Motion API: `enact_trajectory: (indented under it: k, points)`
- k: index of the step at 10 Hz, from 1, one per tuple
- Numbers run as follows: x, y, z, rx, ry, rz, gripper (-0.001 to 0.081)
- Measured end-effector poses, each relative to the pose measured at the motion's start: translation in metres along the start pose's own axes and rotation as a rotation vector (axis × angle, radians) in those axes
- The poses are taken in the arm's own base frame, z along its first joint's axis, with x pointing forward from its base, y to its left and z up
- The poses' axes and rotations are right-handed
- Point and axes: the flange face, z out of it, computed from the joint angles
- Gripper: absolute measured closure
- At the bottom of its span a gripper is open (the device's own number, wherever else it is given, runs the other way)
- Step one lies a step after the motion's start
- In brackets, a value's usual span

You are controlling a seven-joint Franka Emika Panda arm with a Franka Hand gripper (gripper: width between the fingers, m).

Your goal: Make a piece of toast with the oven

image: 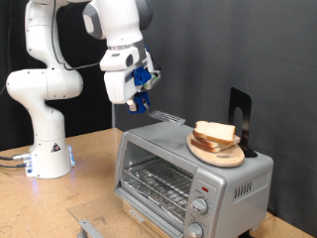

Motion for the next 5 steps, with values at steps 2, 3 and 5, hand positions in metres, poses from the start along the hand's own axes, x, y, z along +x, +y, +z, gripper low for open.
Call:
enact_trajectory:
  k: [2, 3, 5]
  points:
    - [0.0045, -0.0037, 0.0046, 0.002, -0.002, 0.008, 0.0415]
    - [0.0069, -0.0055, 0.0065, 0.003, -0.002, 0.009, 0.0415]
    - [0.0116, -0.0082, 0.0106, -0.001, -0.001, 0.011, 0.0415]
